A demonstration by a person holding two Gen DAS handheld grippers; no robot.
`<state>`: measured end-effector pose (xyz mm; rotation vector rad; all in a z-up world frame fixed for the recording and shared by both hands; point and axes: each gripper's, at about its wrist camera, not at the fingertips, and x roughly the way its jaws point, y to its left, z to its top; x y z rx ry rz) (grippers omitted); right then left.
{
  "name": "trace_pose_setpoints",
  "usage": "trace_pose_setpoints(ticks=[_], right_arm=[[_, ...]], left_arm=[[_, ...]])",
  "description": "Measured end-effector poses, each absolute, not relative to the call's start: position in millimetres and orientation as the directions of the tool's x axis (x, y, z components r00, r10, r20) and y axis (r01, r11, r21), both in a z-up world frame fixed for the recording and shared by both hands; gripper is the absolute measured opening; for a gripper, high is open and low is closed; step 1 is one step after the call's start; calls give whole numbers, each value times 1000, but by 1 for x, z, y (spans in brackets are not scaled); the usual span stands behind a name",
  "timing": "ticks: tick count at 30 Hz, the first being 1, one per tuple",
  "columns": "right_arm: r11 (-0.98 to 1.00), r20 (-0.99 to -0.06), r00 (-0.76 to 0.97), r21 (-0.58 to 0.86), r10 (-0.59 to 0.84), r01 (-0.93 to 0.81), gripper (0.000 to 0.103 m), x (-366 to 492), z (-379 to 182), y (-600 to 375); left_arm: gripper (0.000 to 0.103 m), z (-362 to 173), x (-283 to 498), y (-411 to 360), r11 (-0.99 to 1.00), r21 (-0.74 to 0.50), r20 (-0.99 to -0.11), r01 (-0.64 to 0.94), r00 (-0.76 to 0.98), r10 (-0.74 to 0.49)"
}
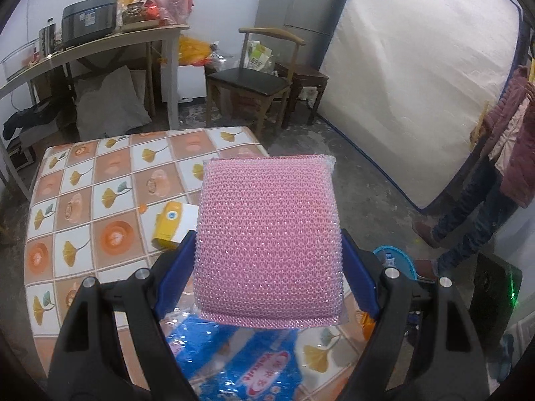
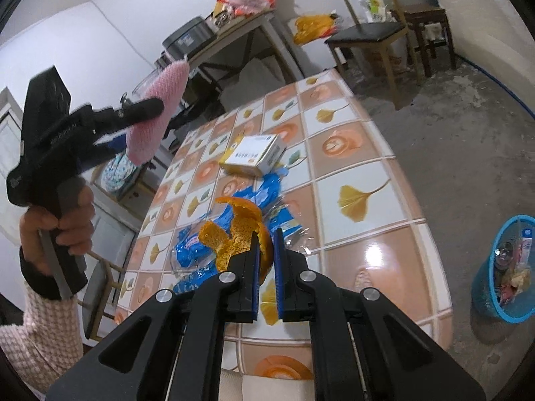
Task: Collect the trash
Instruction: 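Carry the sponge and orange peel over the blue wastebasket with both tools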
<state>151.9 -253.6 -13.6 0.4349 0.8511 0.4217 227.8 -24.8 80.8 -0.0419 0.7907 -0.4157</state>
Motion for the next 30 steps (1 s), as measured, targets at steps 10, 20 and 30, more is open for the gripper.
trace_pose_setpoints(ticks=[10, 20, 30], right_arm=[[841, -598, 669, 536, 440, -74, 8, 120, -5, -325], [856, -643, 737, 484, 207, 182, 8, 66, -20, -437], [790, -801, 599, 362, -9, 496, 8, 30, -100, -545]], left_arm=[[78, 74, 210, -101, 873, -203, -699, 443, 559, -446], [78, 47, 204, -220, 769, -251, -756, 588, 377, -535], [78, -49, 215, -364, 695, -336, -870, 635, 74, -488]])
